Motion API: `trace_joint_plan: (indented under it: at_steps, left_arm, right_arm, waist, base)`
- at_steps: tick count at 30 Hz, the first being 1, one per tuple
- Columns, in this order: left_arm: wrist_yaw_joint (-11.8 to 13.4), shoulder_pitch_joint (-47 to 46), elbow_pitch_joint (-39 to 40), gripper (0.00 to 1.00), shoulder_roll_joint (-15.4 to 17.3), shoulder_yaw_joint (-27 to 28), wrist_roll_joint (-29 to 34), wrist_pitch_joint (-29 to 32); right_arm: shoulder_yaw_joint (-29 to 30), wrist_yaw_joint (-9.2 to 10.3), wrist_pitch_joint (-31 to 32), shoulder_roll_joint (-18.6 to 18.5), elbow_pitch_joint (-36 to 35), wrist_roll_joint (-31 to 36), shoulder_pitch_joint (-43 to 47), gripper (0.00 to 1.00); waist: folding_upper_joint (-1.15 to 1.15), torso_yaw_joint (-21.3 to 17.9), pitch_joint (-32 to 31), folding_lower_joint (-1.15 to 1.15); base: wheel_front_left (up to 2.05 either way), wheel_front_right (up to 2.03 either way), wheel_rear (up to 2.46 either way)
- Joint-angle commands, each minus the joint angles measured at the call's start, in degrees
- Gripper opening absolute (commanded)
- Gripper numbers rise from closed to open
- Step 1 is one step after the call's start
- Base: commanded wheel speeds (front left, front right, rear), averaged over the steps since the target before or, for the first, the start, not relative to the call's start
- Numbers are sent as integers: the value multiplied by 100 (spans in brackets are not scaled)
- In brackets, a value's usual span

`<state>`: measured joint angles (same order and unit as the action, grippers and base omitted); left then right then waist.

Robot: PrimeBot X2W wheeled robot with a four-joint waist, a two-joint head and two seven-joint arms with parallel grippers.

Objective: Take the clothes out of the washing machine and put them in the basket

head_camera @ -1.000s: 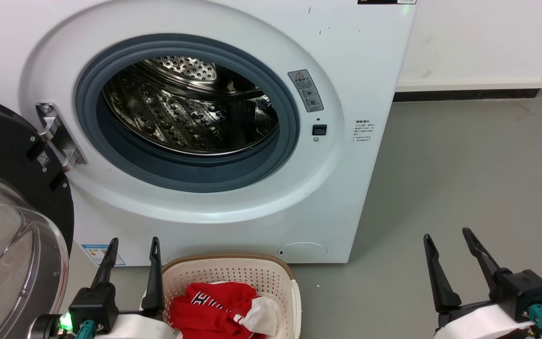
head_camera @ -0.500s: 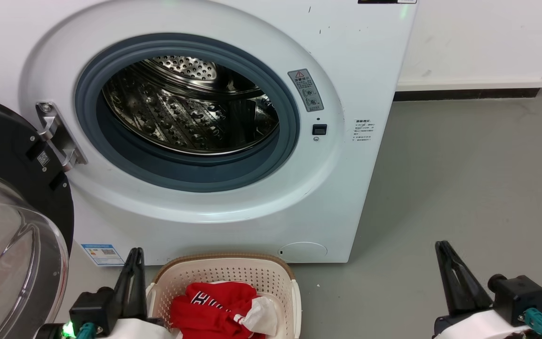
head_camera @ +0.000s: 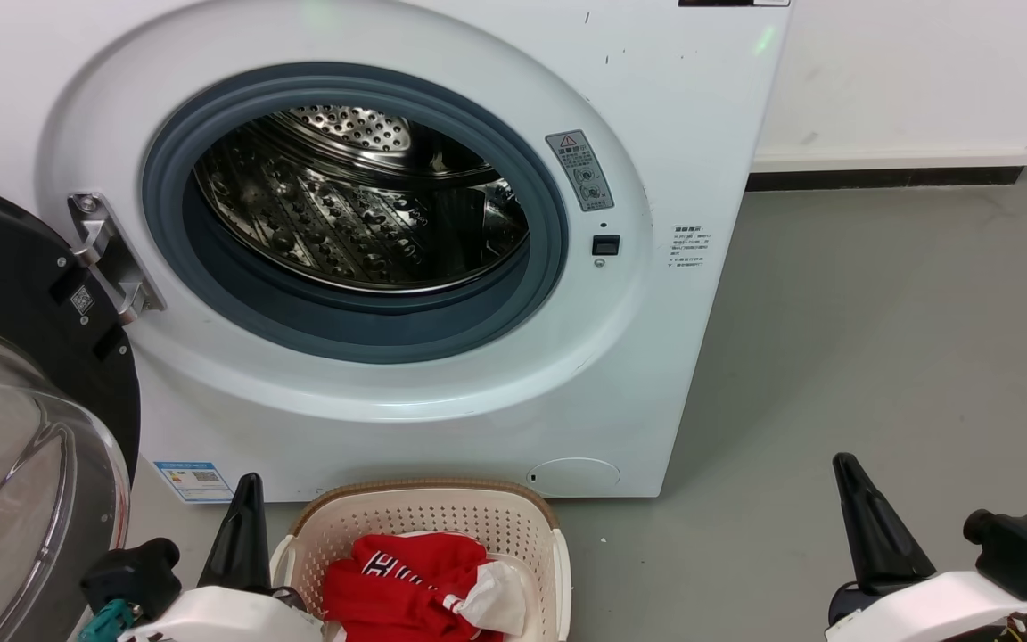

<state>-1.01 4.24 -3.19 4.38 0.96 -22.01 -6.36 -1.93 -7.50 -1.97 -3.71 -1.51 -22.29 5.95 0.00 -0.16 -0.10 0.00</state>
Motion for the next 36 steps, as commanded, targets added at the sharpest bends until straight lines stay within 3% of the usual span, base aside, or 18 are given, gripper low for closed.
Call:
trace_joint_plan:
  at_steps: [1, 16, 36]
  left_arm:
    - [-29, -156, 54, 0, -7, 44, -158, 24]
    - [-169, -360, -189, 0, -35, 155, -1685, 299]
    - [-317, -575, -453, 0, -66, 275, -3260, 593]
  right_arm:
    - [16, 0, -7, -47, -43, -173, -161, 0]
    - [76, 0, 84, -112, 301, -1796, -404, 0]
    - [185, 1, 213, -145, 658, -3431, -657, 0]
  waist:
    - [0, 0, 0, 0]
    - [0, 2, 5, 0]
    - [0, 5, 10, 0]
  base:
    - [0, 0, 0]
    - [0, 0, 0]
    - [0, 0, 0]
